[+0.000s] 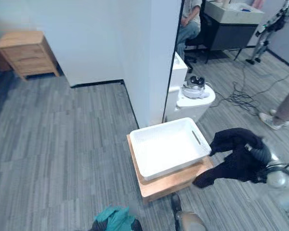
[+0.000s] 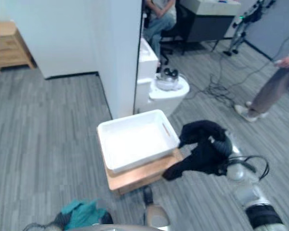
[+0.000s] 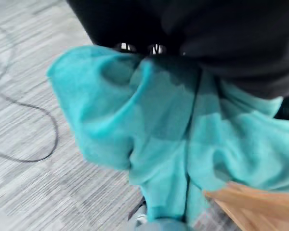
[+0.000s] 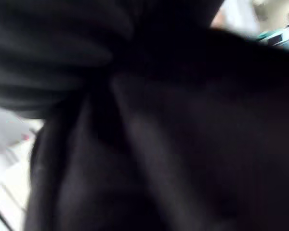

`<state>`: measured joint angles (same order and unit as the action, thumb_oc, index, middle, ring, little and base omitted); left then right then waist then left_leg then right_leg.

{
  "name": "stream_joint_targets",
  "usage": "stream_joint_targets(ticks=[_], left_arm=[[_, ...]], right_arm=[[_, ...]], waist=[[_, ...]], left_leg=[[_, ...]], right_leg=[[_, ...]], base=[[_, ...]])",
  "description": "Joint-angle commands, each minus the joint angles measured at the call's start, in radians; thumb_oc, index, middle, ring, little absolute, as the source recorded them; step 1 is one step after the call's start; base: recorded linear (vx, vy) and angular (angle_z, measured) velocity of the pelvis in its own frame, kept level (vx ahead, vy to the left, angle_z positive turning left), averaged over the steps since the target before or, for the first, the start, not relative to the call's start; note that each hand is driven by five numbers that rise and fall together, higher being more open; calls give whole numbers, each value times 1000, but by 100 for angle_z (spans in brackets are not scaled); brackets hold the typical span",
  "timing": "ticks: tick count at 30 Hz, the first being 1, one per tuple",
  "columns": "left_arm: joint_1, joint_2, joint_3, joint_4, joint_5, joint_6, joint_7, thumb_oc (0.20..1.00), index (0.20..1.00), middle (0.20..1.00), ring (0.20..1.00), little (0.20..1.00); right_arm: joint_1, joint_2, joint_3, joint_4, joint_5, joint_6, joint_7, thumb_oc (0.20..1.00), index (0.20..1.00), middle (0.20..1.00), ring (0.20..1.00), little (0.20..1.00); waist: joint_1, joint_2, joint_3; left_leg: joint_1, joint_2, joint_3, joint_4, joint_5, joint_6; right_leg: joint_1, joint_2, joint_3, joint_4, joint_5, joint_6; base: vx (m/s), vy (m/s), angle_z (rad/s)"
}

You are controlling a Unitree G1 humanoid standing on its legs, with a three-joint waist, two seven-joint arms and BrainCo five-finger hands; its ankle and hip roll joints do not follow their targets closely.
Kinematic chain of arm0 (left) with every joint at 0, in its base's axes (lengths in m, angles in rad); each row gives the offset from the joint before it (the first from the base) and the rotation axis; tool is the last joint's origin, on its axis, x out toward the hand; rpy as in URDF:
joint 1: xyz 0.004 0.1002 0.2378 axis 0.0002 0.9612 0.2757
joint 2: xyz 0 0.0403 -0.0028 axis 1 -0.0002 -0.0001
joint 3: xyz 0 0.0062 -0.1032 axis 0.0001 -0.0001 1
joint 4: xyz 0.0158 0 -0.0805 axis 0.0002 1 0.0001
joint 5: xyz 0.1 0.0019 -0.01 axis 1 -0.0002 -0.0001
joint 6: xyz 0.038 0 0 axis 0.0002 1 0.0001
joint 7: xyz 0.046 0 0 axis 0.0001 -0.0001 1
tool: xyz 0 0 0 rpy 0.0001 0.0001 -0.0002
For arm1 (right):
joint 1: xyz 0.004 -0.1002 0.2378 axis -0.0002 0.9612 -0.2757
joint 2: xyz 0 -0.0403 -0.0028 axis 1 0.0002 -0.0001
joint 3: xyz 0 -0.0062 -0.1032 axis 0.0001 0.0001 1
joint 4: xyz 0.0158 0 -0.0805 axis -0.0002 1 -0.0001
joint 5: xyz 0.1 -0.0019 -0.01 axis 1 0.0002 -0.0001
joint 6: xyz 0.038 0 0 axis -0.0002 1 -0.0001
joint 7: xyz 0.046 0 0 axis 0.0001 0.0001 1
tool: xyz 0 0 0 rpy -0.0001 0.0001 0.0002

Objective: Tidy up the quilt and then pick up the clothes from the bed and put them into the laundry hamper.

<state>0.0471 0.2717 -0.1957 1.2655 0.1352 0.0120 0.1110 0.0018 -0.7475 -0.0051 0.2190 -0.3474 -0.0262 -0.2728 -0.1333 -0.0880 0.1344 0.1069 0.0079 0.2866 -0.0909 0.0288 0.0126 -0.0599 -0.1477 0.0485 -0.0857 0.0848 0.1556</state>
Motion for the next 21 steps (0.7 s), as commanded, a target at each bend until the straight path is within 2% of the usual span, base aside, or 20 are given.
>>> stream_joint_targets(ticks=[1, 5, 8, 9, 14, 17, 20, 21], left_arm=[[-66, -18, -1, 20, -6, -14, 16, 200, 200, 200, 200, 200], [-53, -26, -5, 19, -16, -13, 17, 200, 200, 200, 200, 200], [-46, -24, -1, 10, -56, -13, 31, 200, 200, 200, 200, 200], [-43, -19, 15, -9, -103, -21, 45, 200, 200, 200, 200, 200], [-47, -19, 26, -40, -143, -32, 67, 200, 200, 200, 200, 200], [-26, 2, 43, -144, -215, -71, 106, 200, 200, 200, 200, 200], [-17, 15, 46, -227, -257, -94, 95, 200, 200, 200, 200, 200], [-12, 40, 43, -362, -284, -128, 92, 200, 200, 200, 200, 200]], right_arm=[[-135, -119, -94, -53, -18, -33, -68, 200, 200, 200, 200, 200], [-198, -163, -83, -148, -2, -57, -50, 200, 200, 200, 200, 200], [-290, -184, -23, -194, 43, -86, -32, 200, 200, 200, 200, 200], [-384, -200, 59, -217, 80, -100, -1, 200, 200, 200, 200, 200], [-425, -209, 83, -252, 82, -104, 8, 200, 200, 200, 200, 200], [-508, -182, 110, -241, 130, -123, -28, 200, 200, 200, 200, 200], [-548, -155, 142, -223, 171, -140, -27, 200, 200, 200, 200, 200], [-557, -128, 165, -202, 189, -144, -20, 200, 200, 200, 200, 200]], waist=[[12, 24, -17], [29, 24, -28], [49, 25, -31], [70, 29, -30], [82, 37, -34], [105, 41, -39], [112, 38, -34], [121, 40, -25]], left_leg=[[3, 108, 11, 4, -65, -87], [2, 117, 7, 4, -57, -96], [1, 121, -5, 4, -55, -102], [-4, 125, -17, 4, -53, -106], [-7, 127, -28, 4, -53, -108], [-7, 128, -42, 4, -51, -111], [-6, 126, -49, 4, -49, -112], [-11, 126, -59, 4, -45, -111]], right_leg=[[71, 19, -30, 32, -70, 21], [91, 20, -47, 17, -69, 18], [102, 26, -60, 15, -77, 14], [110, 26, -81, 9, -82, 12], [120, 21, -100, 5, -86, 11], [136, 21, -115, 3, -95, 7], [141, 21, -120, 5, -99, 5], [143, 20, -122, 7, -102, 3]], base=[[84, -47, 21], [68, -35, 9], [47, -32, -1], [56, -36, 9], [45, -10, 25], [33, -1, 26], [22, 0, 8], [8, 3, 9]])
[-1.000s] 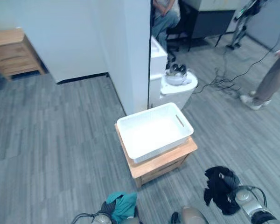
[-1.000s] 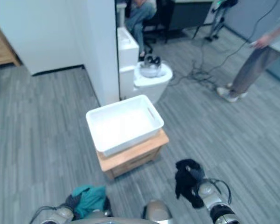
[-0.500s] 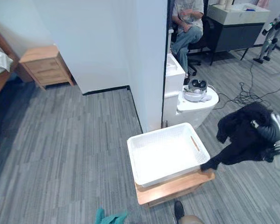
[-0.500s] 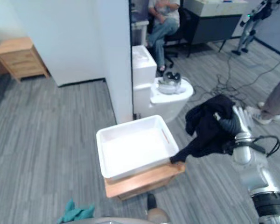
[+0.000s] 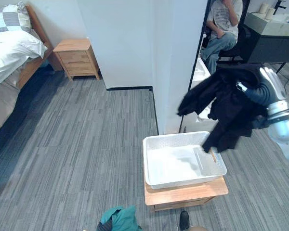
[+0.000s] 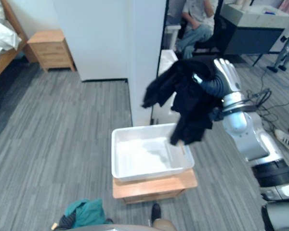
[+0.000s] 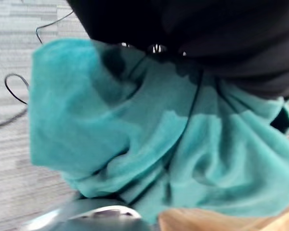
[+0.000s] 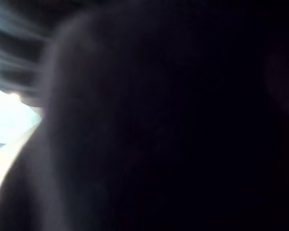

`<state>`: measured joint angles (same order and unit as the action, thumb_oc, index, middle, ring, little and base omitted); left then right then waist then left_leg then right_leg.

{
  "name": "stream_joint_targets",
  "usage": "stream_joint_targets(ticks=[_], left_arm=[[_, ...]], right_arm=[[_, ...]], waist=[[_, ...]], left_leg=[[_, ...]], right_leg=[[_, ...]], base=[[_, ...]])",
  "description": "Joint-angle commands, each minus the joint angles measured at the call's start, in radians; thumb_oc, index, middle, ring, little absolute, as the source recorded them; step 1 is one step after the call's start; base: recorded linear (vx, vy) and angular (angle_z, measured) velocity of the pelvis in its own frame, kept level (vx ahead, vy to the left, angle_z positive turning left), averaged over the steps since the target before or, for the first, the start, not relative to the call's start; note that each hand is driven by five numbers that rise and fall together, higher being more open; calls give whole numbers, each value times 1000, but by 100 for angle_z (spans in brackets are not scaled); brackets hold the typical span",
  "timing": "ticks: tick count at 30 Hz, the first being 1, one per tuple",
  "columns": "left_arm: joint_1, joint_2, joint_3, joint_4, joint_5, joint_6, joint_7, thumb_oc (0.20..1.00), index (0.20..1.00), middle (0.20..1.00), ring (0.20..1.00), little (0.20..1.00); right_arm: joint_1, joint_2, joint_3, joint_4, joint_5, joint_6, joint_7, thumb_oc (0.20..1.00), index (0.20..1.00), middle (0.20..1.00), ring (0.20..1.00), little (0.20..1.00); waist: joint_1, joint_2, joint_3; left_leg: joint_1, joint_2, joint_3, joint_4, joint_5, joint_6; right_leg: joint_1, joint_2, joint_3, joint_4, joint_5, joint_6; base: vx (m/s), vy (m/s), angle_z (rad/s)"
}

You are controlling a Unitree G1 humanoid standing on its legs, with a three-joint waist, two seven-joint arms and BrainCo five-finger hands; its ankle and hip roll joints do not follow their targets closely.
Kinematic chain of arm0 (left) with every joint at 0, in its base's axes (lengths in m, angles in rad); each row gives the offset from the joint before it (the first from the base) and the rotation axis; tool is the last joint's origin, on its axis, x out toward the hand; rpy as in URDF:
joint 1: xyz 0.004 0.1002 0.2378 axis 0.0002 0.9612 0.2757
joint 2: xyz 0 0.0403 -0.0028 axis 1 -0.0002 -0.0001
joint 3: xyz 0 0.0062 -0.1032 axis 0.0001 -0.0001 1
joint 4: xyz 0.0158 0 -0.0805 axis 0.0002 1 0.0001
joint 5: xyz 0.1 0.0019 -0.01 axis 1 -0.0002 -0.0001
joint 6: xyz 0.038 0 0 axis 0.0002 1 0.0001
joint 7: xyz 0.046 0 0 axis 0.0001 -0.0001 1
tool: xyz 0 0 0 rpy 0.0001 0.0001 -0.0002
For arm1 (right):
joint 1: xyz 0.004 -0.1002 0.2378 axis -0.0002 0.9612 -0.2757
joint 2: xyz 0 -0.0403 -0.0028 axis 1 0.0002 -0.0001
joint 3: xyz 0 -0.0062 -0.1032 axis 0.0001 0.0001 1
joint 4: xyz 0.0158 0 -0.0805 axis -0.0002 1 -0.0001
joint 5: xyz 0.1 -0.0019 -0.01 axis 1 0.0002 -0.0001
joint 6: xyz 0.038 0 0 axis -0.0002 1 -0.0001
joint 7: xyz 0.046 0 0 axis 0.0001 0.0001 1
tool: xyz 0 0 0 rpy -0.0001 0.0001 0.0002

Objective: Tidy up the quilt and then pick up the clothes from the bed and put them into the laundry hamper.

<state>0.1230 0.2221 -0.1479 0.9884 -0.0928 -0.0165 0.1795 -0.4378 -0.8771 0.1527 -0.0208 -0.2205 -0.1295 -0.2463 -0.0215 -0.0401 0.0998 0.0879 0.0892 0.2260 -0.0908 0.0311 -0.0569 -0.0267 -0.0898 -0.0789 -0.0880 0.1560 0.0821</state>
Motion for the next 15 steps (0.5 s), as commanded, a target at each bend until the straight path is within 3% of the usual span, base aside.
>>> stream_joint_targets(ticks=[1, 5, 7, 9, 10, 12, 15], left_arm=[[-79, 102, -4, -139, -56, -101, 26, 200, 200, 200, 200, 200], [-52, 225, 4, -534, 87, -152, 70, 200, 200, 200, 200, 200], [-42, 265, 46, -682, 88, -186, 83, 200, 200, 200, 200, 200], [-42, 288, 82, -766, 83, -204, 101, 200, 200, 200, 200, 200], [-41, 288, 83, -767, 83, -203, 101, 200, 200, 200, 200, 200], [-50, 307, 120, -826, 115, -199, 131, 200, 200, 200, 200, 200], [-50, 327, 134, -891, 146, -205, 125, 200, 200, 200, 200, 200]], right_arm=[[-114, 4, 10, 46, 63, -40, -44, 200, 200, 200, 200, 200], [-38, 27, -3, 113, 14, -29, -60, 200, 200, 200, 200, 200], [16, 58, -9, 181, -7, -9, -76, 200, 200, 200, 200, 200], [51, 89, -3, 252, -50, 24, -93, 542, 542, 542, 542, 542], [50, 89, -2, 253, -50, 24, -93, 1000, 1000, 1000, 1000, 1000], [90, 130, 26, 365, -182, 99, -103, 1000, 1000, 1000, 1000, 1000], [120, 187, 59, 446, -325, 148, -119, 1000, 1000, 1000, 1000, 1000]], waist=[[11, -9, 12], [37, -7, 26], [49, -5, 30], [56, -6, 31], [55, -7, 31], [61, 3, 35], [57, 19, 35]], left_leg=[[7, 45, -1, 4, -47, -41], [-2, 43, -18, 4, -49, -40], [-4, 42, -24, 4, -50, -41], [-6, 40, -32, 4, -51, -42], [-6, 40, -32, 4, -51, -42], [-9, 39, -37, 4, -49, -43], [-5, 37, -39, 4, -51, -42]], right_leg=[[111, -39, 2, 11, -175, 75], [117, -43, -21, 6, -180, 76], [120, -45, -29, 5, -181, 75], [123, -47, -36, 4, -183, 76], [124, -48, -36, 4, -183, 76], [127, -50, -44, 2, -185, 74], [133, -53, -48, 1, -188, 73]], base=[[10, 2, 15], [14, -13, 15], [14, -44, 9], [11, -36, 13], [3, -31, 13], [6, -43, 10], [13, -4, 0]])
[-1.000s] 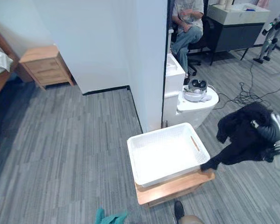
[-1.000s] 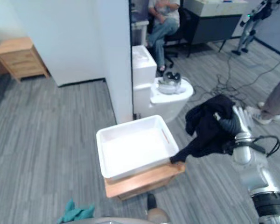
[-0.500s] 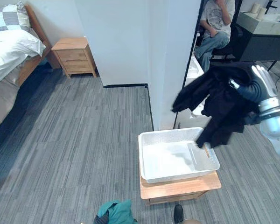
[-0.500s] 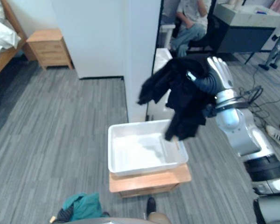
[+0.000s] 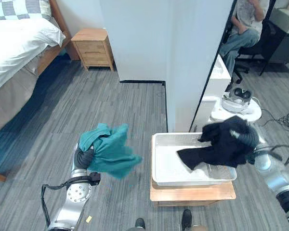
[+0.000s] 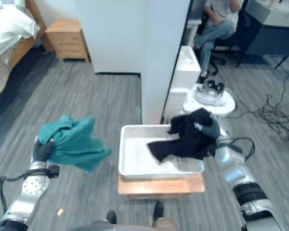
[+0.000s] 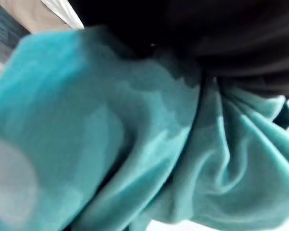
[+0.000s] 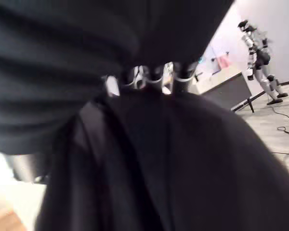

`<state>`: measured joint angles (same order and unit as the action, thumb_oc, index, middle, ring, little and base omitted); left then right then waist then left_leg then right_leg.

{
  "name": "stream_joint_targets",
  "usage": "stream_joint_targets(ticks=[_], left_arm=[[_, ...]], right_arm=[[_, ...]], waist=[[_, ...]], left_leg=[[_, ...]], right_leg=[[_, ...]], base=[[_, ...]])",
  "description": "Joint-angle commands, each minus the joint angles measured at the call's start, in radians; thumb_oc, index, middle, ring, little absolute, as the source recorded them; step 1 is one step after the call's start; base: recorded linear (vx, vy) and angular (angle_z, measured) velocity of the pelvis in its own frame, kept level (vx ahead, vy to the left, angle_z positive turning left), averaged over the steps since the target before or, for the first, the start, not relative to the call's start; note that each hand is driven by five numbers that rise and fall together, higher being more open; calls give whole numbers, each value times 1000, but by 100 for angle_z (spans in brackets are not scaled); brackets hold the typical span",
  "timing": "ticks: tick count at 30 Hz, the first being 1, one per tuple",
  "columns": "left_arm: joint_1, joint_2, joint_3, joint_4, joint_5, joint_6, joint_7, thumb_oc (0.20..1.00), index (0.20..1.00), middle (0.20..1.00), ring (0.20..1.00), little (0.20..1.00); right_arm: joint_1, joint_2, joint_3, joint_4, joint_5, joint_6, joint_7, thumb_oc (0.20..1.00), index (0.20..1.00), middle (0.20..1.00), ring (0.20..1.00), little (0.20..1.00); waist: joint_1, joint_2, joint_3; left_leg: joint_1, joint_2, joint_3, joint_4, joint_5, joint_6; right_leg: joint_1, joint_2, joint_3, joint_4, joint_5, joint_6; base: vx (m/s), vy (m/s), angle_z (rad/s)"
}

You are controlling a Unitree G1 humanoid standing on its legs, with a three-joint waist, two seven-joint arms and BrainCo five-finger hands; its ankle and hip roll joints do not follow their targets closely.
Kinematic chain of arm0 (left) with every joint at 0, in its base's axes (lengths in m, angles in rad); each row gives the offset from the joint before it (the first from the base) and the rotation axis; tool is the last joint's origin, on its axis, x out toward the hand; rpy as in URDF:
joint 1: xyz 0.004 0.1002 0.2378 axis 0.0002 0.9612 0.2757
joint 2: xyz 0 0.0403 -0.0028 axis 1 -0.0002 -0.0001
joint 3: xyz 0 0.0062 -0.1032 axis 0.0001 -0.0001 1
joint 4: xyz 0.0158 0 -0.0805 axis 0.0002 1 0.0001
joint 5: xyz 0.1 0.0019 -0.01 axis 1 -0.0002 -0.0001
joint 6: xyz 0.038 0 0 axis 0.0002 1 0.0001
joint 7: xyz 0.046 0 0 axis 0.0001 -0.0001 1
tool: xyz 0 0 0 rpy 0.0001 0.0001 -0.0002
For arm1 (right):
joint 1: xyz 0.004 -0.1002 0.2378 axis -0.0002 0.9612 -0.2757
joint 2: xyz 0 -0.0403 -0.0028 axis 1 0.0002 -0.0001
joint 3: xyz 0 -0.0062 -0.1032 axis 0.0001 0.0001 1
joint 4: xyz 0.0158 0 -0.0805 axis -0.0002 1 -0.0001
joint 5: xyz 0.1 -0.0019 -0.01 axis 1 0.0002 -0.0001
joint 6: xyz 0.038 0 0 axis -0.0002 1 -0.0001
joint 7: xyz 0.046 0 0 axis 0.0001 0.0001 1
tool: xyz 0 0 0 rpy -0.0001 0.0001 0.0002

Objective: Tidy up the quilt and then pick up the clothes from the bed and put them into the laundry hamper.

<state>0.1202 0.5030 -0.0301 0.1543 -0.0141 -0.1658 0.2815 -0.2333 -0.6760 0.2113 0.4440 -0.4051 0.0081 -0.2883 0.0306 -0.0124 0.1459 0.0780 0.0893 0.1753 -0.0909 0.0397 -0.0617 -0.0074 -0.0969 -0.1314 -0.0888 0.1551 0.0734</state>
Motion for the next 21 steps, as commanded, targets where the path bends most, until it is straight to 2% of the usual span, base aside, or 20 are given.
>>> stream_joint_targets(ticks=[1, 2, 4, 6, 9, 11, 13, 16, 17, 21], left_arm=[[-47, 46, 16, -107, 58, -74, 13, 200, 200, 200, 200, 200], [-43, 46, 19, -110, 58, -73, 12, 200, 200, 200, 200, 200], [-38, 65, 4, -170, 93, -84, 11, 200, 200, 200, 200, 200], [-37, 72, -2, -194, 102, -87, 7, 200, 200, 200, 200, 200], [-57, 100, -27, -288, 105, -118, -3, 200, 200, 200, 200, 200], [-64, 103, -31, -306, 106, -122, -1, 200, 200, 200, 200, 200], [-119, 116, -46, -336, 120, -124, 15, 200, 200, 200, 200, 200], [-268, 156, -101, -326, 263, -101, 59, 200, 200, 200, 200, 200], [-272, 156, -105, -323, 265, -102, 61, 200, 200, 200, 200, 200], [-431, 137, -155, -291, 314, -79, 107, 200, 200, 200, 200, 200]], right_arm=[[-75, 5, 38, 27, -225, 21, -86, 1000, 1000, 1000, 1000, 1000], [-77, 7, 41, 31, -228, 20, -89, 1000, 1000, 1000, 1000, 1000], [-68, 19, 106, 92, -355, 31, -103, 1000, 1000, 1000, 1000, 1000], [-62, 24, 114, 113, -377, 36, -104, 1000, 1000, 1000, 1000, 1000], [-12, 29, 107, 156, -424, 56, -134, 1000, 1000, 1000, 1000, 1000], [-1, 31, 97, 162, -421, 58, -144, 1000, 1000, 1000, 1000, 1000], [46, 33, 52, 171, -401, 74, -180, 1000, 1000, 1000, 1000, 1000], [118, 48, 9, 222, -357, 80, -206, 1000, 1000, 1000, 1000, 1000], [119, 48, 7, 222, -357, 80, -206, 1000, 1000, 1000, 1000, 1000], [183, 83, -6, 287, -300, 74, -206, 1000, 1000, 1000, 1000, 1000]], waist=[[-1, 0, -11], [-2, 0, -12], [-12, 7, -15], [-18, 9, -15], [-48, 14, -20], [-54, 15, -22], [-91, 19, -27], [-137, 24, -35], [-134, 24, -35], [-185, 31, -41]], left_leg=[[9, 36, 13, 4, -61, -38], [10, 36, 14, 4, -62, -38], [17, 39, 21, 4, -64, -42], [18, 39, 22, 4, -64, -42], [22, 41, 33, 4, -68, -44], [24, 42, 37, 4, -69, -45], [31, 44, 53, 4, -73, -45], [39, 47, 79, 4, -77, -48], [39, 47, 80, 4, -77, -48], [52, 49, 108, 4, -81, -50]], right_leg=[[118, -48, 8, 2, -189, 82], [118, -48, 9, 2, -189, 82], [120, -49, 13, 2, -191, 83], [121, -49, 14, 2, -191, 83], [119, -47, 25, 2, -191, 85], [118, -47, 29, 2, -191, 85], [112, -47, 45, 2, -188, 88], [103, -46, 69, 2, -185, 91], [103, -46, 70, 2, -185, 91], [93, -45, 97, 2, -180, 95]], base=[[38, -13, -2], [29, -7, -4], [19, -7, -4], [0, 0, 0], [0, 0, 0], [7, -6, -9], [9, -5, -16], [17, -11, -23], [19, -7, -13], [8, -9, -22]])
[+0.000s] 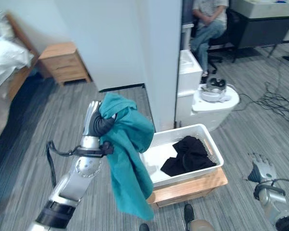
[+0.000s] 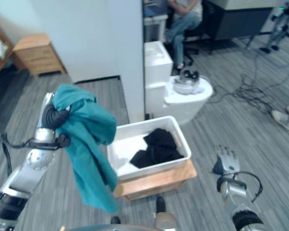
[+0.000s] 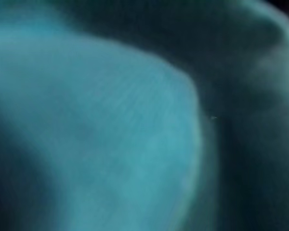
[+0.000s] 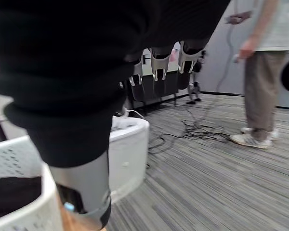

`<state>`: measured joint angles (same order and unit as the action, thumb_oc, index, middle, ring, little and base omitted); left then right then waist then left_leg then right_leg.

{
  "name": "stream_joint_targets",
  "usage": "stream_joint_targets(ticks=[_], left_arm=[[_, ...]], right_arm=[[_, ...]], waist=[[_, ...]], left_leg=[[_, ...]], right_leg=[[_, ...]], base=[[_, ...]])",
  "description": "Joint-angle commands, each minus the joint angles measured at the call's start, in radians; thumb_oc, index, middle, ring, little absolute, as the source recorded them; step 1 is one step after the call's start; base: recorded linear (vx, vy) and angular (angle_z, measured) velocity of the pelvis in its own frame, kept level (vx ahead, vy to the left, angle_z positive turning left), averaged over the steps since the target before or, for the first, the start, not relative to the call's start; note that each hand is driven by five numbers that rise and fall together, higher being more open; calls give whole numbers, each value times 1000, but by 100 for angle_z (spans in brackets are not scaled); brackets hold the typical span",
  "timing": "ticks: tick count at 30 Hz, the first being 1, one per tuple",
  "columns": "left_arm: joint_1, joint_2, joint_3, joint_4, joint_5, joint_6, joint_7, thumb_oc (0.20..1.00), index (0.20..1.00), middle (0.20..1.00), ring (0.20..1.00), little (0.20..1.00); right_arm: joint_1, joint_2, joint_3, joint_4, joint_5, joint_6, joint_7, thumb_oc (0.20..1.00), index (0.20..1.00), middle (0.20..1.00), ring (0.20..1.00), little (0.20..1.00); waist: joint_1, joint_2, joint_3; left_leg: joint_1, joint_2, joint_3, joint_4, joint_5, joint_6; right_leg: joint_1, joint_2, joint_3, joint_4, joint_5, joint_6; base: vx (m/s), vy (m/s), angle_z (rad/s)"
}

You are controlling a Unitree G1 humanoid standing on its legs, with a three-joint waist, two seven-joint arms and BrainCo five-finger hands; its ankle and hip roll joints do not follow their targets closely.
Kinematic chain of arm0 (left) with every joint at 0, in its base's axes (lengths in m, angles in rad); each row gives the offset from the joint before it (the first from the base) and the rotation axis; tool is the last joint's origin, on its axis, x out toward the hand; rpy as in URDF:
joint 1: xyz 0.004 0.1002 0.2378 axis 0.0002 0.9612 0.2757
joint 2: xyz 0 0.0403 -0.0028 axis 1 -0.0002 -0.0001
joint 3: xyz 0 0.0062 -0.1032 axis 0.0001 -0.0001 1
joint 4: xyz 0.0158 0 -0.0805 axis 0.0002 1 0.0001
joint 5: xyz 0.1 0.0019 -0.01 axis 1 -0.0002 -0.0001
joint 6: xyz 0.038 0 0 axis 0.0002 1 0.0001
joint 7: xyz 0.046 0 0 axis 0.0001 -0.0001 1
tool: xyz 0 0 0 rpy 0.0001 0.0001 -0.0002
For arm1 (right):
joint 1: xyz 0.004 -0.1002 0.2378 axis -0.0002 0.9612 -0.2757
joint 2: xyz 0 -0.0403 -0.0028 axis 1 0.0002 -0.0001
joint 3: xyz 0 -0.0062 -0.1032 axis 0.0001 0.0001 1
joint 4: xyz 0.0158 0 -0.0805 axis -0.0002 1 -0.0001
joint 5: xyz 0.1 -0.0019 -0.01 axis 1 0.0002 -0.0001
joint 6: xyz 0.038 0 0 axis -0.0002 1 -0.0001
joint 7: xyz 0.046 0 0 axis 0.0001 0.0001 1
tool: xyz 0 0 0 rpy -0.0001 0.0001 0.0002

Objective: Tidy up the quilt and then pick up the clothes from the bed and put them into the laundry hamper.

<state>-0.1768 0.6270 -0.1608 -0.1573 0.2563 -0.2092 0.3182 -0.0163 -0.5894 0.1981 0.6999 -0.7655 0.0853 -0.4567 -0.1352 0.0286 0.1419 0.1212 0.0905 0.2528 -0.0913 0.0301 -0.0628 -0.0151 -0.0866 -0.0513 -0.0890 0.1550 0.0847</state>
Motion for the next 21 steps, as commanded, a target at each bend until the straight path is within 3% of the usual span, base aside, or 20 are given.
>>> stream_joint_targets(ticks=[1, 6, 9, 14, 18, 19, 21], left_arm=[[-167, 4, -34, 37, 54, -24, 81, 200, 200, 200, 200, 200], [-286, -26, -109, 189, 80, 13, 119, 200, 200, 200, 200, 200], [-277, -89, -153, 325, 62, 35, 109, 200, 200, 200, 200, 200], [-259, -217, -300, 717, 81, 92, 35, 200, 200, 200, 200, 200], [-202, -319, -334, 979, 52, 134, -20, 200, 200, 200, 200, 200], [-196, -339, -338, 1027, 57, 144, -25, 1000, 1000, 1000, 1000, 1000], [-199, -370, -345, 1102, 72, 162, -29, 1000, 1000, 1000, 1000, 1000]], right_arm=[[-18, 8, 10, 55, 74, -5, -31, 1000, 1000, 1000, 1000, 1000], [29, 54, 31, 199, 137, -5, -5, 1000, 1000, 1000, 1000, 1000], [39, 91, 56, 297, 155, 0, 11, 1000, 1000, 1000, 1000, 1000], [-2, 162, 109, 441, 238, -7, 62, 1000, 1000, 1000, 1000, 1000], [-46, 216, 128, 563, 311, 9, 127, 1000, 1000, 1000, 1000, 1000], [-51, 225, 113, 574, 350, 4, 128, 1000, 1000, 1000, 1000, 1000], [-58, 237, 96, 566, 411, -15, 144, 1000, 1000, 1000, 1000, 1000]], waist=[[-34, -7, -38], [-73, 8, -36], [-92, 16, -38], [-135, 31, -29], [-148, 51, -36], [-151, 56, -36], [-158, 67, -32]], left_leg=[[12, 48, 36, 4, -72, -50], [14, 52, 62, 4, -69, -53], [21, 55, 77, 4, -70, -55], [28, 58, 96, 4, -71, -53], [27, 57, 112, 4, -69, -52], [25, 55, 112, 4, -68, -51], [18, 51, 114, 4, -67, -51]], right_leg=[[98, -55, 26, 2, -179, 84], [80, -54, 54, 2, -172, 87], [79, -49, 68, 2, -172, 86], [69, -41, 101, 2, -171, 82], [59, -38, 117, 2, -171, 76], [57, -40, 120, 2, -171, 75], [47, -44, 122, 2, -167, 76]], base=[[15, -9, -36], [-14, -9, -26], [5, -24, -16], [-16, 1, -15], [21, 15, -26], [8, 21, -17], [6, 16, -3]])
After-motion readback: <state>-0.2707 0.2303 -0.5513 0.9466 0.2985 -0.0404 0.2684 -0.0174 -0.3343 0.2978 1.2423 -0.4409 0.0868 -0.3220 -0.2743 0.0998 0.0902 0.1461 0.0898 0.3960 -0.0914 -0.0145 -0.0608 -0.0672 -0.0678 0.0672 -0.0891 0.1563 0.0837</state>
